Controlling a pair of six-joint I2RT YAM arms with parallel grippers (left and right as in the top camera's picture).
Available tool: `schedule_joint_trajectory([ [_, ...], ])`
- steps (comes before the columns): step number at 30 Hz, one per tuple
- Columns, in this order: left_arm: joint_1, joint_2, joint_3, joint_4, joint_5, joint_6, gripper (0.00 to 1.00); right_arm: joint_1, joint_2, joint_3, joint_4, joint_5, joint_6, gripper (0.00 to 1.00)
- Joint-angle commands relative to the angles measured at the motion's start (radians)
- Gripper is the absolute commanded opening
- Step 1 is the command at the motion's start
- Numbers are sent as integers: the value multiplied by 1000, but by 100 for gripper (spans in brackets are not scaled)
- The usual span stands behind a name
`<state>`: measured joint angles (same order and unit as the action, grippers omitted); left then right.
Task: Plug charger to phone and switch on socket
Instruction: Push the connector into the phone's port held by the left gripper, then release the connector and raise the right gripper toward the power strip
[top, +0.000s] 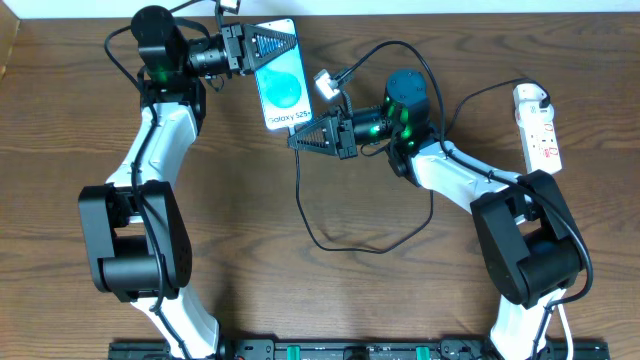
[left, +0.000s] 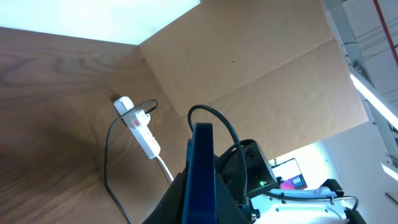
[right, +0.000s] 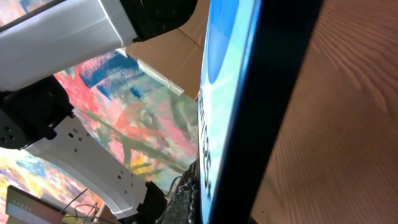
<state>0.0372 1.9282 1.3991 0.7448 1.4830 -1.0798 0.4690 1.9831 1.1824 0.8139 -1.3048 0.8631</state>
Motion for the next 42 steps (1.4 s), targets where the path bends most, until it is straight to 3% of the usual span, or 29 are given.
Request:
schedule_joint_trajectory([
  [1,-16,-26,14,5,80,10,7,-12,-5,11,17,117,5,1],
  [8,-16,-26,14,5,80,13,7,-12,-5,11,17,117,5,2],
  [9,-16,-26,14,5,80,13,7,-12,-5,11,16,109,4,6],
  [10,-16,-26,14,5,80,13,7,-12,-5,11,16,100,4,22],
  [11,-16,-26,14,5,80,13,7,-12,-5,11,16,87,4,65],
  [12,-16,-26,14,6,80,13,7,-12,-5,11,16,72,2,99],
  [21,-9,-26,14,5,82,13,7,-20,-5,11,44,-15,-22,99],
  [27,18,-26,14,5,88,13,7,-141,-5,11,194,-46,89,99],
  [30,27,-26,14,5,87,13,7,-214,-5,11,190,-47,113,99],
  [35,27,-26,14,5,87,13,7,-285,-5,11,-62,29,122,99],
  [42,27,-26,14,5,87,13,8,-315,-5,11,-553,209,-45,99],
])
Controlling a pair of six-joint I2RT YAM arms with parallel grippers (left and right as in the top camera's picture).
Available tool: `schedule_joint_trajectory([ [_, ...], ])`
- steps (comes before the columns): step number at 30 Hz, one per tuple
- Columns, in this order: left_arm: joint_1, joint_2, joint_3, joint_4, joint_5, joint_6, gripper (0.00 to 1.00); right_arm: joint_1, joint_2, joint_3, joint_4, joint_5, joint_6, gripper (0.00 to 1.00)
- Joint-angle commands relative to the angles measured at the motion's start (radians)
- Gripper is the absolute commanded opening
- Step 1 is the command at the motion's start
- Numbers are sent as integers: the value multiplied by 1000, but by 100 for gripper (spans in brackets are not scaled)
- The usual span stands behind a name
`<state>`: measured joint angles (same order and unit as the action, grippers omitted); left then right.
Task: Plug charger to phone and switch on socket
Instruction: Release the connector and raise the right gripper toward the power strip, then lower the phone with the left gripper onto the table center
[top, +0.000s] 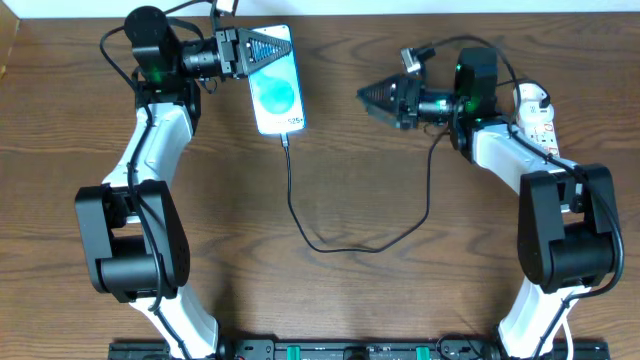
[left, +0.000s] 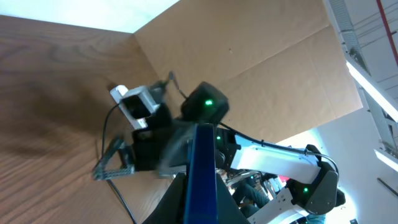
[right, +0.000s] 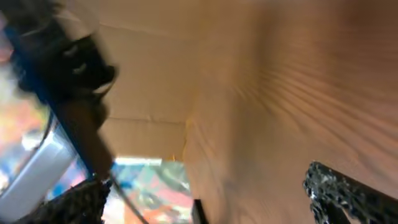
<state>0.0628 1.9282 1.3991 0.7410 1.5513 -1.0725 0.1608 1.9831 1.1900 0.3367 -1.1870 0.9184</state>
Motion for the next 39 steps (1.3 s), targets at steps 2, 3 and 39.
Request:
schedule_joint_trajectory([
  [2,2,-26,14,9,19,6,7,-7,-6,3,-198,151,-179,99],
  [3,2,-26,14,9,19,6,7,-7,-7,3,-230,175,-199,99],
  [39,-76,45,11,-727,-483,377,7,-24,-444,3,-674,1054,-509,99],
])
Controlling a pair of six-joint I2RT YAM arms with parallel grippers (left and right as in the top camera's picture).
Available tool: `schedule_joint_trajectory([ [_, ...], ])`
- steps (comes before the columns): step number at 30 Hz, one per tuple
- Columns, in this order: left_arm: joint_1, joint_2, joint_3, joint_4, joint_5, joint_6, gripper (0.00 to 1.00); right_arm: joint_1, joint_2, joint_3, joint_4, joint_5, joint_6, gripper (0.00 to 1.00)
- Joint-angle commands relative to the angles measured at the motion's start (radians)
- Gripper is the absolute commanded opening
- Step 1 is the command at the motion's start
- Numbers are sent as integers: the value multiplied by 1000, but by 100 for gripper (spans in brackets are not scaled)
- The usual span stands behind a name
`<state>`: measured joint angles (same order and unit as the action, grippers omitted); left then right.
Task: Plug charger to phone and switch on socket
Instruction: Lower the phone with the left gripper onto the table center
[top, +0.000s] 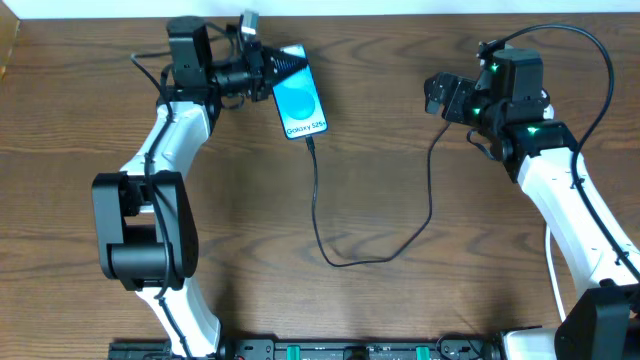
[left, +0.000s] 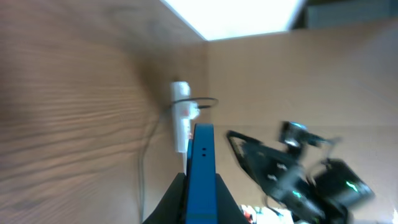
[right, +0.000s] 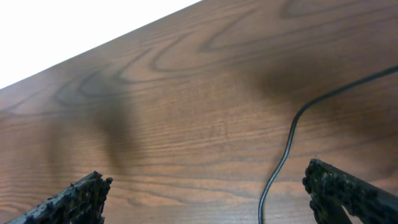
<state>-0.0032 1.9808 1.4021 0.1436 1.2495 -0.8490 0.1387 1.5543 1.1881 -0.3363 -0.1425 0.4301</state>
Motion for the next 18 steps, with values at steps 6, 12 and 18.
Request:
schedule_joint_trajectory([
  [6,-65,-7,8,-338,-298,397,7,-2,-16,5,-5,10,-20,99],
  [12,-146,-7,8,-429,-456,475,7,-2,-16,5,-10,10,-21,99],
  [18,-245,-3,8,-468,-593,501,8,-2,-16,5,-20,10,-21,99],
])
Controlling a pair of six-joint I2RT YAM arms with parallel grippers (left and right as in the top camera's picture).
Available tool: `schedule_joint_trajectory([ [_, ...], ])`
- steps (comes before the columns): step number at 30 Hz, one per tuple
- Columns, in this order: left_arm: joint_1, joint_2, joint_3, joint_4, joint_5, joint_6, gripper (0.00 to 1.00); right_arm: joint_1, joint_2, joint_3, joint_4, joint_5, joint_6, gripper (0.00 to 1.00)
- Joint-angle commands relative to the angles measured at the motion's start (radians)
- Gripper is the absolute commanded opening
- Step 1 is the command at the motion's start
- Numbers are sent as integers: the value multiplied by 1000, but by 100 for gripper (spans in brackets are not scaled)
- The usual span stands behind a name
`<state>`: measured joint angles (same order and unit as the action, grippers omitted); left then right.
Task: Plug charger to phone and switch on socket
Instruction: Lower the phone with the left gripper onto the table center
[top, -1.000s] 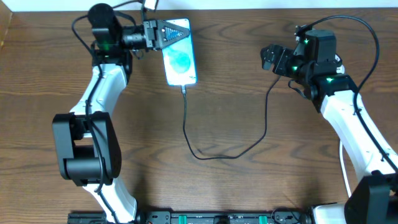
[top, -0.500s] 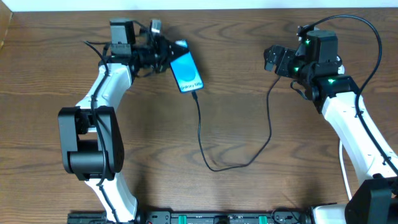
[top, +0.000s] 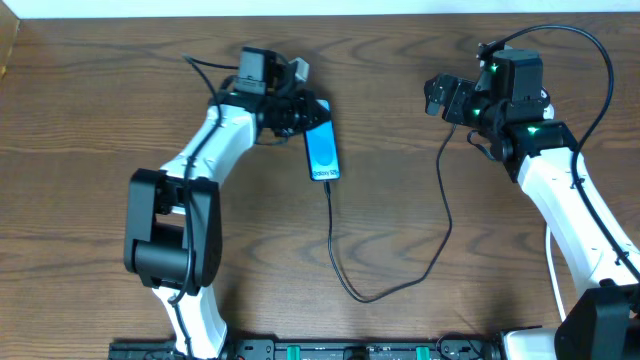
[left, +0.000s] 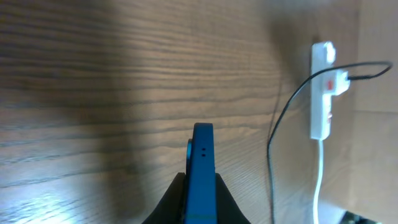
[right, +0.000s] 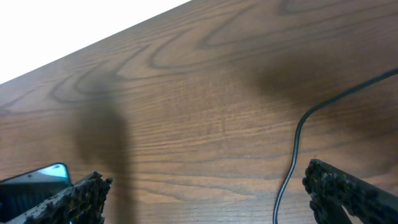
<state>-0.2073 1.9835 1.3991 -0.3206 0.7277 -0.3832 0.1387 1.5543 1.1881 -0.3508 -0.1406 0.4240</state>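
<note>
My left gripper (top: 303, 114) is shut on the top end of the phone (top: 322, 153), whose blue screen faces up in the overhead view. In the left wrist view the phone (left: 202, 146) stands edge-on between the fingers (left: 176, 190). A black charger cable (top: 440, 220) runs from the phone's lower end in a loop toward the right arm. The white power strip (left: 323, 93), with a plug and a red spot, lies at the far right; the overhead view hides it under the right arm. My right gripper (top: 445, 97) is open and holds nothing, with the cable (right: 291, 158) below it.
The brown wooden table (top: 100, 200) carries everything. A white strip lead (left: 318, 180) runs from the power strip toward the near edge. The cable's slack loop (top: 365, 295) lies at the front centre. A black rail (top: 330, 350) borders the near edge.
My left gripper has moved the phone right and toward the table's middle, away from the far edge. The cable's loop has shifted right with it. The right arm has not moved.
At first my left gripper held the phone near the far edge and my right gripper was at its lower end. Then the cable hung from the phone and the right gripper was off to the right, open. Later it hovered by the power strip; now the phone is nearer centre.
</note>
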Motion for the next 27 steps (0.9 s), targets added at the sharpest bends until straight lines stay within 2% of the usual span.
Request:
schedule_joint_trajectory([
  [1,-63,0,11,-4,-93,35,8,-2,-16,5,-6,8,-14,99],
  [6,-110,40,11,11,-108,27,7,-2,-16,5,-17,8,-14,99],
  [15,-118,101,11,14,-107,-42,7,-2,-16,5,-27,9,-14,99],
  [27,-120,153,11,-30,-29,-68,7,-2,-16,5,-32,9,-14,99],
])
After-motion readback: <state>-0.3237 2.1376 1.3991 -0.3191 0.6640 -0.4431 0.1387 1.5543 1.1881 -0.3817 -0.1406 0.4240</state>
